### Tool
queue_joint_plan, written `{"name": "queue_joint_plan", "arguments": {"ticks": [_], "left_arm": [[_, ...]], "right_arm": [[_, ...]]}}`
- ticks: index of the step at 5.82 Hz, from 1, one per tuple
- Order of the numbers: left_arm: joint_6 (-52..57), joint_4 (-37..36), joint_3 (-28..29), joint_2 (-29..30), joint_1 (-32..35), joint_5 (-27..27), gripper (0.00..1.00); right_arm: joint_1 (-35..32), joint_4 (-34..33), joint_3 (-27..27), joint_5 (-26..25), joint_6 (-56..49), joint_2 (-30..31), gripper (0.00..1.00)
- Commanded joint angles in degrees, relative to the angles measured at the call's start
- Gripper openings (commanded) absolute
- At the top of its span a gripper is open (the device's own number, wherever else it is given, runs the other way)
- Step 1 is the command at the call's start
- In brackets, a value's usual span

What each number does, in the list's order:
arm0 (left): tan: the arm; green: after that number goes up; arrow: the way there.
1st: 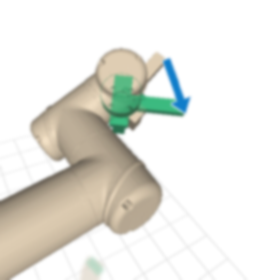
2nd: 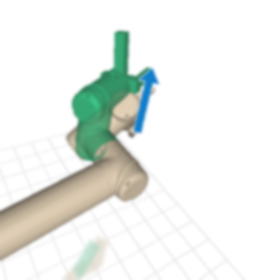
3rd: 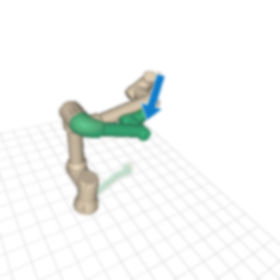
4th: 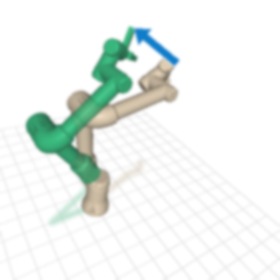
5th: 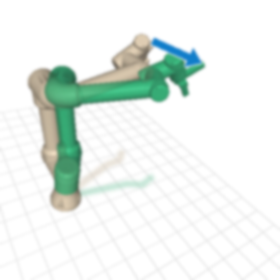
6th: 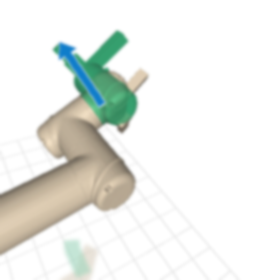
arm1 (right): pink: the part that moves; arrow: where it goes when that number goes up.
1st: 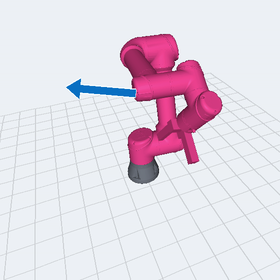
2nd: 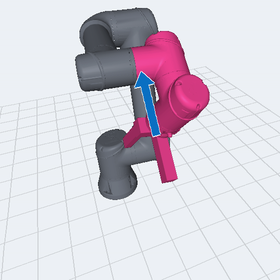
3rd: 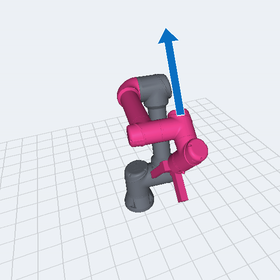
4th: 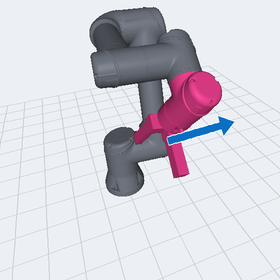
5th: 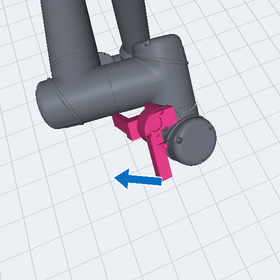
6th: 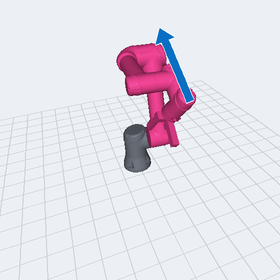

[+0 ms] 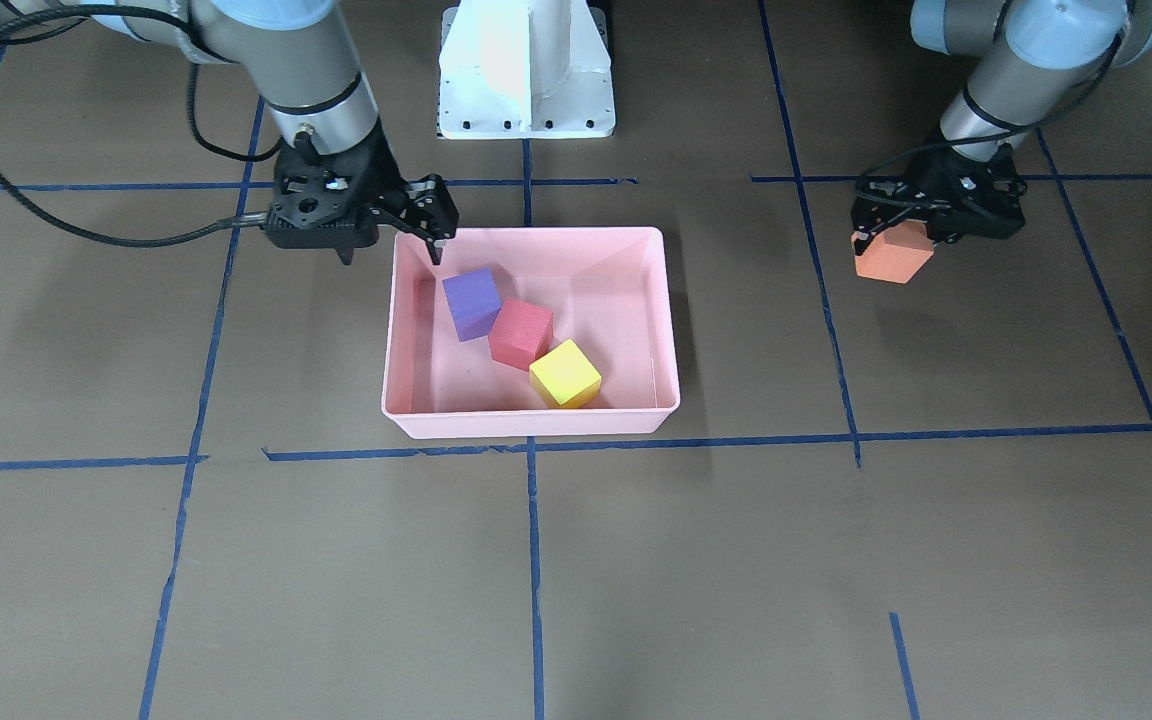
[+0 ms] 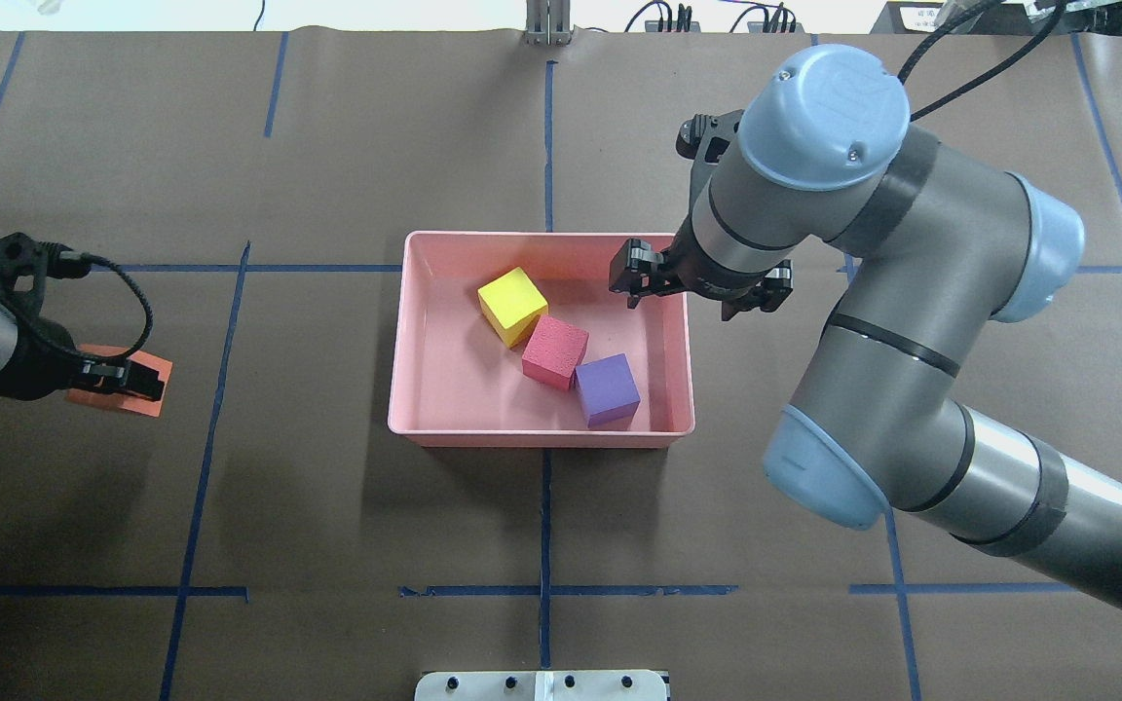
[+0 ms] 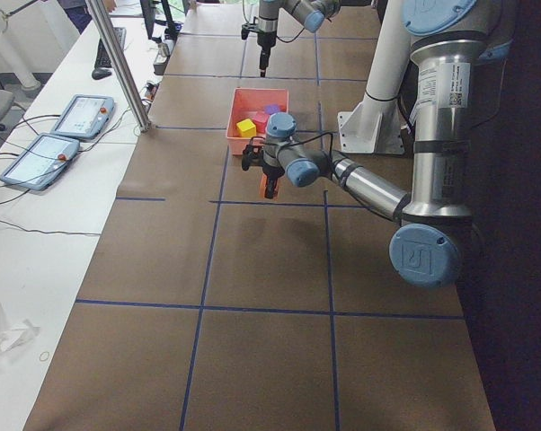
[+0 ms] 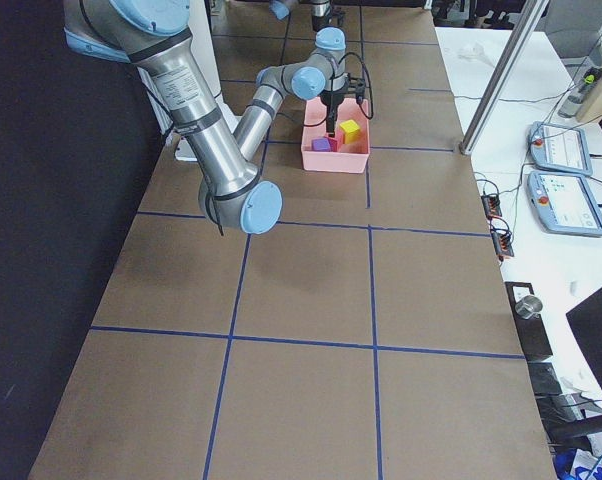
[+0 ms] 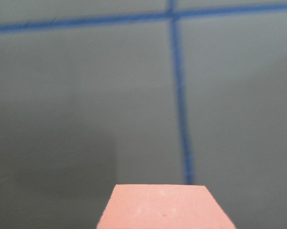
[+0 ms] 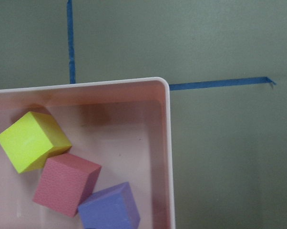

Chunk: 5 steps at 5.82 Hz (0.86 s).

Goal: Place blocks into pink bin with both arms
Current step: 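Carry the orange cube into the pink bin while the right arm withdraws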

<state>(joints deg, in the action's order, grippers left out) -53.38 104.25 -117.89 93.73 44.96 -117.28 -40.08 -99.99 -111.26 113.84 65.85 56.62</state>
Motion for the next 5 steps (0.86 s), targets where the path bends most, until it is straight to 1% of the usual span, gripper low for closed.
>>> {"name": "queue_joint_plan", "arguments": {"ticks": [1, 2, 3, 4, 5], "left_arm": [[-3.89, -22.13, -2.26, 19.01, -0.83, -0.06, 0.42], [-8.02, -24.94, 0.36, 25.73, -3.01, 0.03, 0.42], [-13.80, -24.88, 6.65, 33.37, -6.43, 1.68, 0.39], [-17.08, -24.53, 11.58, 38.41, -10.38, 6.48, 0.46], [-17.02, -24.01, 12.68, 38.89, -10.76, 7.32, 0.93]], "right_arm": [[-7.15, 0.06, -0.98, 4.87, -13.64, 5.66, 1.00], [-11.38, 0.06, -0.98, 7.69, -22.00, 9.17, 1.00], [-15.60, 0.32, -0.98, 10.15, -30.26, 12.78, 1.00], [-19.38, 0.32, -0.98, 12.09, -36.61, 15.60, 1.00], [-22.90, 0.41, -0.98, 14.11, -43.28, 18.93, 1.00]]}}
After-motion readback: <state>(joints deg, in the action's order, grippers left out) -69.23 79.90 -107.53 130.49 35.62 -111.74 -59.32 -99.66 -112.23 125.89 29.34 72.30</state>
